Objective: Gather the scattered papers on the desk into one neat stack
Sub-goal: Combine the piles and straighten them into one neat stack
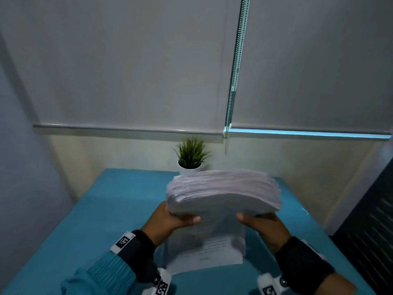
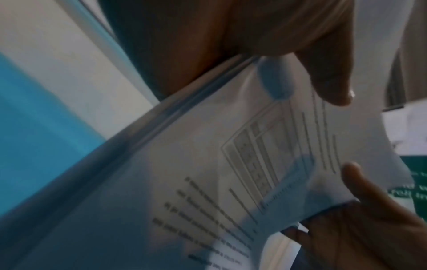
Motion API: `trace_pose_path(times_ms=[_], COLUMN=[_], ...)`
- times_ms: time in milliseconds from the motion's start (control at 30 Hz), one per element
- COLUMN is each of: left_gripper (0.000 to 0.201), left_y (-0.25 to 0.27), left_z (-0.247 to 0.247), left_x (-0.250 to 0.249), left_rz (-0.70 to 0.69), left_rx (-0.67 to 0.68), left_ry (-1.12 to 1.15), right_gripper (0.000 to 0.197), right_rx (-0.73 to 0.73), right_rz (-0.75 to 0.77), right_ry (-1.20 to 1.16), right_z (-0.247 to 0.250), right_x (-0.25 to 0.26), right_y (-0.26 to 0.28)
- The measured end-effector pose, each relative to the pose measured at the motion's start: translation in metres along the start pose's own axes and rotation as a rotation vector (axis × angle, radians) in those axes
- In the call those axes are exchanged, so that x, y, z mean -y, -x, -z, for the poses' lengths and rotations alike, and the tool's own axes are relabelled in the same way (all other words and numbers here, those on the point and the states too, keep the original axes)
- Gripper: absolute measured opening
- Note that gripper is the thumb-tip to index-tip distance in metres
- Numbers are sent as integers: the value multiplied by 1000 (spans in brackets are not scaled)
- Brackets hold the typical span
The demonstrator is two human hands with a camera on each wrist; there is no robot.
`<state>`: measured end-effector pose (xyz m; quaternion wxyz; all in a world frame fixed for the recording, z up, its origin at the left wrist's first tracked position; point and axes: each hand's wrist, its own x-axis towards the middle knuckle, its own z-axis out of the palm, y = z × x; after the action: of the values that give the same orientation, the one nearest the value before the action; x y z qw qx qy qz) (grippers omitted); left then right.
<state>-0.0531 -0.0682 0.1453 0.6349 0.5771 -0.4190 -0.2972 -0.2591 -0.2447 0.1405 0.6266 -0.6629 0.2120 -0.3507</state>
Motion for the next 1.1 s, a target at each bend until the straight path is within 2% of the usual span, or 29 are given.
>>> trace_pose_path(times_ms=[67, 167, 200, 333, 400, 467, 533, 633, 700, 800, 867, 933, 1033, 1100], left_gripper=[77, 45, 39, 46, 56, 65, 67, 66, 56, 21, 13, 20, 65, 87], left_y=[0, 1, 1, 1, -1, -2, 1, 7, 8, 5, 4, 3, 3, 5], left_z=[-6, -24, -31, -42, -37, -30, -26, -25, -29, -30, -30, -26, -15, -10], left_x=[-2, -9, -14, -48, -61, -58, -44, -16, -7, -10, -21, -28, -24, -16], left_rz=[-24, -85, -116, -287, -375, -406, -341, -133, -71, -82, -109, -161, -258, -288], left_rx=[-7, -100, -131, -204, -277, -368, -428, -377, -334, -429, -452, -462, -477, -523], left_ry=[-122, -164, -169, -140, -71, -26, -42, -150, -141, -72, -44, -40, -119, -163], right_gripper=[63, 20, 17, 44, 48, 52, 51, 26, 19, 29, 32, 31, 65, 77], right_rx=[-48, -12, -16, -117, -115, -132, -153, -106, -104, -150, -169, -164, -131, -92], right_rz=[8, 63, 81, 218, 283, 291, 214, 49, 16, 27, 66, 126, 187, 214], right_ry=[82, 313, 343, 296, 224, 200, 203, 259, 276, 265, 238, 217, 175, 199], right_z=[-15, -36, -42, -49, -44, -38, -34, -32, -32, -32, -33, -30, -19, -17], right_x=[0, 12, 15, 40, 52, 51, 39, 15, 11, 13, 20, 29, 29, 25], right_y=[3, 8, 8, 8, 4, 2, 2, 4, 5, 6, 5, 3, -2, 1])
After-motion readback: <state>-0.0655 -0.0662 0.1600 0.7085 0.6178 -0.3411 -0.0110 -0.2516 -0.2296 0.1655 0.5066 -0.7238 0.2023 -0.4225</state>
